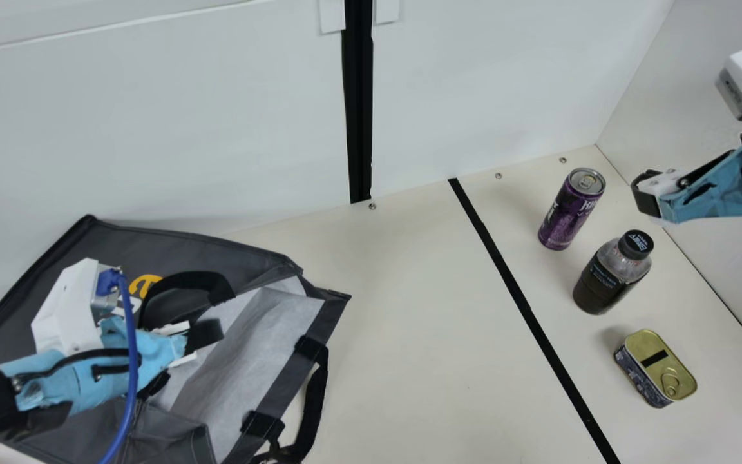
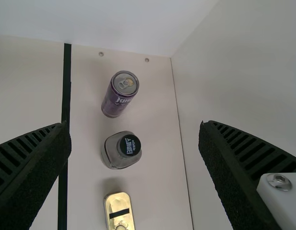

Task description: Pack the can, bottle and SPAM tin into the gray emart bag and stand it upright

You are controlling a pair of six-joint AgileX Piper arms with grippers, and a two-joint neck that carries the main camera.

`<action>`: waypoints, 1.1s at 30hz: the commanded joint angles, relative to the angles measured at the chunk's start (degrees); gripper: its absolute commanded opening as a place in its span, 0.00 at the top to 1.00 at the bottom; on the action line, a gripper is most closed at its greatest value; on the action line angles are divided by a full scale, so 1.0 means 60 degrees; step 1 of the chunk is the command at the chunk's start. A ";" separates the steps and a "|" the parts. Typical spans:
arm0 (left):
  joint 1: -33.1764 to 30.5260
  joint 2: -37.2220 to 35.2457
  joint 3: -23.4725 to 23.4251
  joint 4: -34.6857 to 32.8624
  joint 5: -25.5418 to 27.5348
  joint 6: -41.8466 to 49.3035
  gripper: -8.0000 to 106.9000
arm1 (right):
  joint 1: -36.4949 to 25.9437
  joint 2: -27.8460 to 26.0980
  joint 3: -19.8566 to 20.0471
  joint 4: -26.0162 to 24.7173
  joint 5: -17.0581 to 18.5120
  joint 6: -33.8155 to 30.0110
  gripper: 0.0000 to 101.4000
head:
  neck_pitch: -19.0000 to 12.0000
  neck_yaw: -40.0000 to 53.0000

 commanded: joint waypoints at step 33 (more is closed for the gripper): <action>0.0000 0.0000 0.0000 0.0000 0.0000 0.0000 1.00 | 0.0850 0.2830 -0.1337 -0.0729 0.0003 0.1256 0.06 | -0.0216 -0.0008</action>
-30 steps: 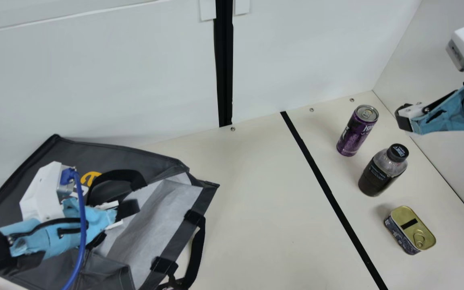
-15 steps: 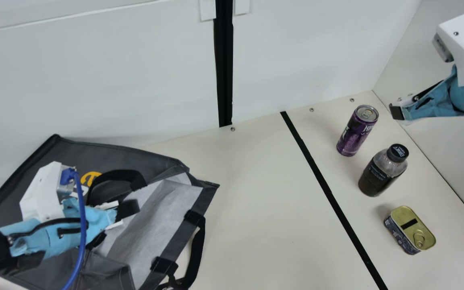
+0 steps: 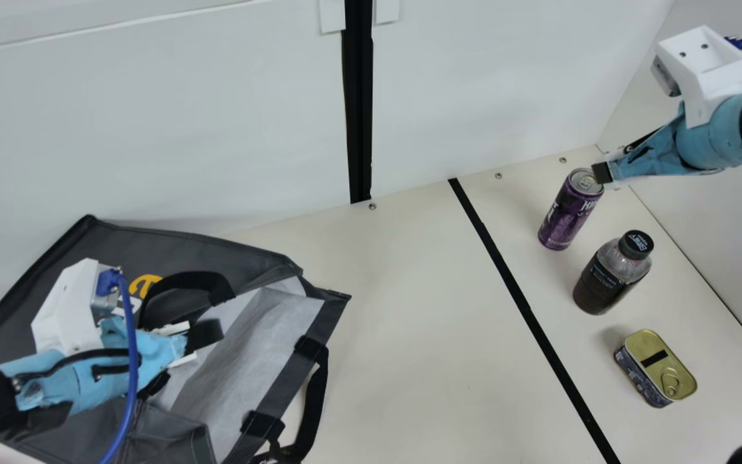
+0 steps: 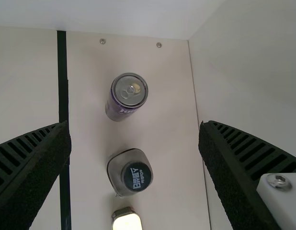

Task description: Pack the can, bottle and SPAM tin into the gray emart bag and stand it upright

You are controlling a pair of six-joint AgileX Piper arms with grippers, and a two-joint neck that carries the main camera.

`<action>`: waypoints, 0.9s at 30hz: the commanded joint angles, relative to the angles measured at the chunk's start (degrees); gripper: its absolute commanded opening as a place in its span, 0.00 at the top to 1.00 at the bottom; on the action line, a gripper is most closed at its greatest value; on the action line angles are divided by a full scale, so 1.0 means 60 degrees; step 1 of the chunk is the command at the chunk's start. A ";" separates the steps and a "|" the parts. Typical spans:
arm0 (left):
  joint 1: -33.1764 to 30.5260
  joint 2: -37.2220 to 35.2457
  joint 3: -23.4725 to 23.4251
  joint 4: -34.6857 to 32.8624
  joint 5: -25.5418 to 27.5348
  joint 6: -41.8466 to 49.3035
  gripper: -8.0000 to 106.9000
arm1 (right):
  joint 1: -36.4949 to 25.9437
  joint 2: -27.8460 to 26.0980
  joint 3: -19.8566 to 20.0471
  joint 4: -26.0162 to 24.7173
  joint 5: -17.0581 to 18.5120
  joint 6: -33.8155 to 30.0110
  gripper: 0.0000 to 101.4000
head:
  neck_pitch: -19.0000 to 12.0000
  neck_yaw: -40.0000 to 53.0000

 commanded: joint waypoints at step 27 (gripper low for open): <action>0.0000 0.0000 0.0000 0.0000 0.0000 0.0000 1.00 | 0.0463 0.2529 -0.1398 -0.0308 0.0010 0.0703 0.06 | -0.0216 -0.0023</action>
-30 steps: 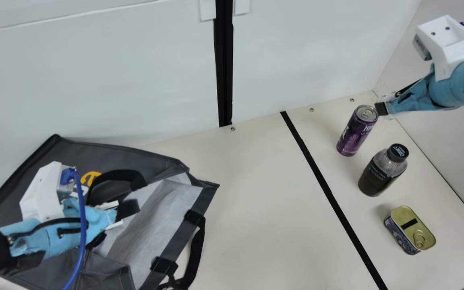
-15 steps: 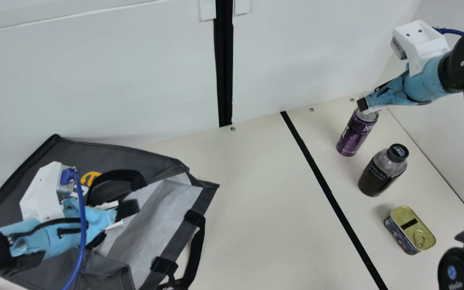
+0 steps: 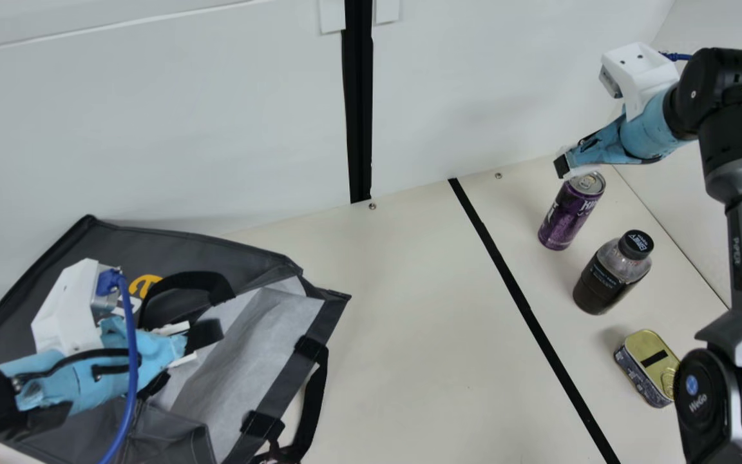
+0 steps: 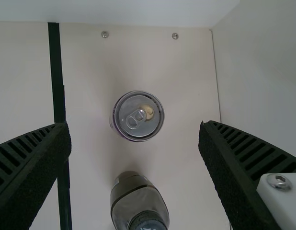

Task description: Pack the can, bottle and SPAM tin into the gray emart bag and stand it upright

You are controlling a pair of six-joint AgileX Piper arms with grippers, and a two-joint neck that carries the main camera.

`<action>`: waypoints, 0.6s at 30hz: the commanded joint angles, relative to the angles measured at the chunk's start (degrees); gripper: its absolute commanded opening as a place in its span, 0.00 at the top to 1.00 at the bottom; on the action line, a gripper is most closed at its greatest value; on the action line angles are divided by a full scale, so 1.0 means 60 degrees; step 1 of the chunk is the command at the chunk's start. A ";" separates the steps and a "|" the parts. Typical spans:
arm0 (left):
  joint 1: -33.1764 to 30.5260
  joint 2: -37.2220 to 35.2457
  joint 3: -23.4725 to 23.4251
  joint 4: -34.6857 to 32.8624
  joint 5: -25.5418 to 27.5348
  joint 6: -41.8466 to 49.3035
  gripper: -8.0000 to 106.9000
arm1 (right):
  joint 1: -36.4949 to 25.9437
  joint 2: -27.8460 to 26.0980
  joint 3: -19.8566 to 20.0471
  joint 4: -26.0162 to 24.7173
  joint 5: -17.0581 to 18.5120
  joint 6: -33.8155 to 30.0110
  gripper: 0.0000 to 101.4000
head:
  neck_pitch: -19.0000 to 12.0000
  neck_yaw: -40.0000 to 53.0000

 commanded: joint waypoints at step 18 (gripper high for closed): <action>0.0000 0.0000 0.0000 0.0000 0.0000 0.0000 1.00 | -0.0107 0.1185 -0.0313 -0.0066 0.0011 0.0091 0.06 | -0.0216 -0.0008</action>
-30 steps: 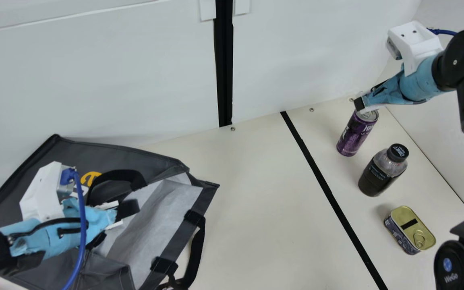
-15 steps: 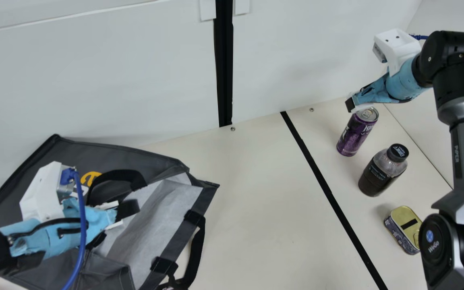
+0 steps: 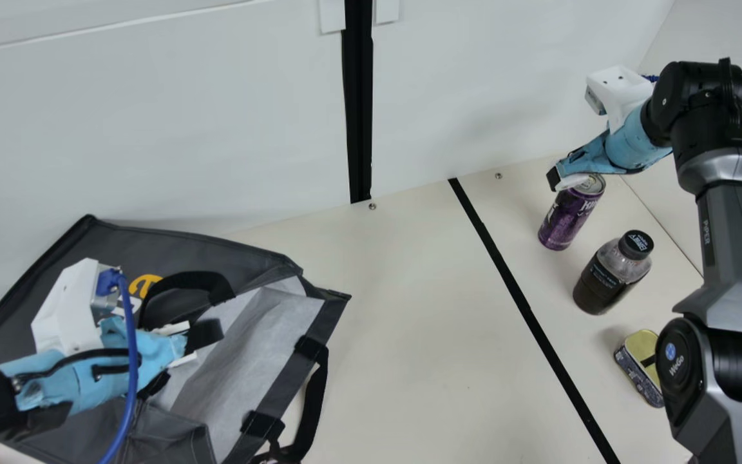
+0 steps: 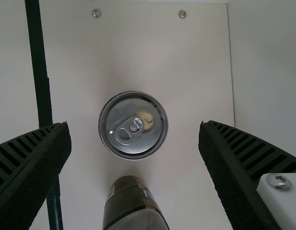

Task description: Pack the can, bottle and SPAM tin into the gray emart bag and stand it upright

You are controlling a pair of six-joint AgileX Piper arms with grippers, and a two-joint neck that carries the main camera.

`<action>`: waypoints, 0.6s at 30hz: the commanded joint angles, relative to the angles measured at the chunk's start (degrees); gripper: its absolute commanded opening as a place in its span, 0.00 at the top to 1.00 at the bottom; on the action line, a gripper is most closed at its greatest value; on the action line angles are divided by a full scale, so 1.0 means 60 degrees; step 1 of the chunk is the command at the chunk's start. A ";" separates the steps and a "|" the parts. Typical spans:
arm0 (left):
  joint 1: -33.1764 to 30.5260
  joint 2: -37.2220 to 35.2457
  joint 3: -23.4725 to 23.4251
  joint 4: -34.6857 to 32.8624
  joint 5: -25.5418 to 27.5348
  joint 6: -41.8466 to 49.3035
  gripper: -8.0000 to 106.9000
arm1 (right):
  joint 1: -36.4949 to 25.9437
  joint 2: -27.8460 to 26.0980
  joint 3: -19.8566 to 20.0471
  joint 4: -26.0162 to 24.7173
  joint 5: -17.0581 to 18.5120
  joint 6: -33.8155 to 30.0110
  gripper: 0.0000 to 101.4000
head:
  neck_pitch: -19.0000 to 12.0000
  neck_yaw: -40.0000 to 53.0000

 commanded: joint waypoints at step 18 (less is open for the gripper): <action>0.0000 0.0000 0.0000 0.0000 0.0000 0.0000 1.00 | -0.0192 0.0681 0.0123 0.0393 0.0014 0.0392 0.06 | -0.0216 -0.0008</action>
